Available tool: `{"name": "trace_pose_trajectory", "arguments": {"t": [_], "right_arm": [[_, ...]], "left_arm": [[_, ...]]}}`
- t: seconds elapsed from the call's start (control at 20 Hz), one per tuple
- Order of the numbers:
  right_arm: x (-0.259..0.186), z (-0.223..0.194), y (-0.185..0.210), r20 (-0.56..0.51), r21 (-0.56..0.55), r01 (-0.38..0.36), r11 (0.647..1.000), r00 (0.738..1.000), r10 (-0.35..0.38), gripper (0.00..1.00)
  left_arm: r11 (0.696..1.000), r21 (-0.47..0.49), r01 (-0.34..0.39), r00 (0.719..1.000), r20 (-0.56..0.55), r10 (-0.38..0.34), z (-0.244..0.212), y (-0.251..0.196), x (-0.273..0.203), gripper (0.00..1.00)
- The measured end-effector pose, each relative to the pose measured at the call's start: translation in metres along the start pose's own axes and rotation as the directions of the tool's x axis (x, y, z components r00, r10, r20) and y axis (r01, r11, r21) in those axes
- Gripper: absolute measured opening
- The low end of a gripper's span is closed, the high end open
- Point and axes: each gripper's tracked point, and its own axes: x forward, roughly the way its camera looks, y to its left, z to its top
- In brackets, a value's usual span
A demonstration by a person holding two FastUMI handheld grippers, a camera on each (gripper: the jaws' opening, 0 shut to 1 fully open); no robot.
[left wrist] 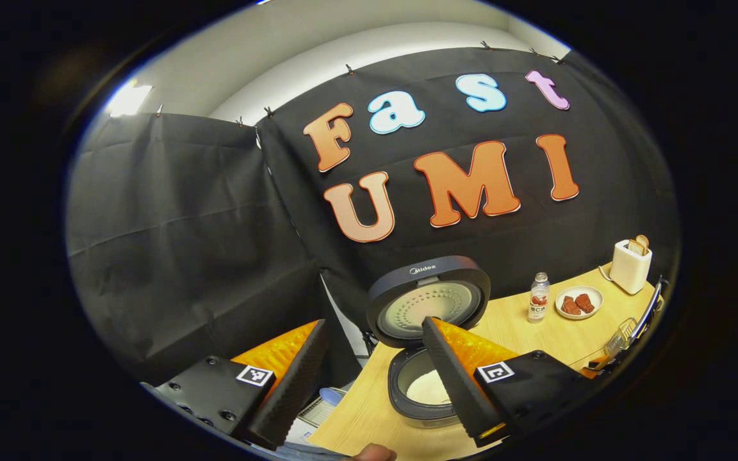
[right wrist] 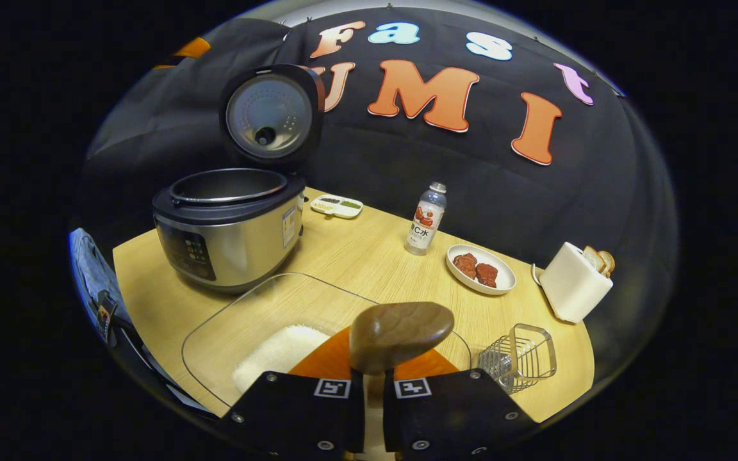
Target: Close the left gripper, press the button to open the rice cooker; take a wooden spoon from the chopstick holder with the right hand, scoop a spoonful of rice and pour it into the rice cooker, then put the wooden spoon back into the chopstick holder.
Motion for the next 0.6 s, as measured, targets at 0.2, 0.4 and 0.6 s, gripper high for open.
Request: {"name": "trace_pose_trajectory", "arguments": {"t": [0.2,0.4,0.6], "right_arm": [[-0.001,0.006,0.03,0.002,0.242,-0.129,0.962,0.991,0.133,0.11],[-0.002,0.005,0.044,-0.007,0.363,-0.192,0.912,0.978,0.209,0.11],[0.002,-0.001,0.043,-0.036,0.53,-0.199,0.824,0.966,0.256,0.11]], "left_arm": [[1.0,0.005,0.002,1.0,-0.005,-0.002,-0.003,0.003,0.004,1.0],[1.0,0.01,-0.001,1.0,-0.013,0.001,-0.007,0.01,0.005,1.0],[1.0,0.005,-0.006,1.0,-0.018,0.006,-0.01,0.015,0.006,1.0]]}}
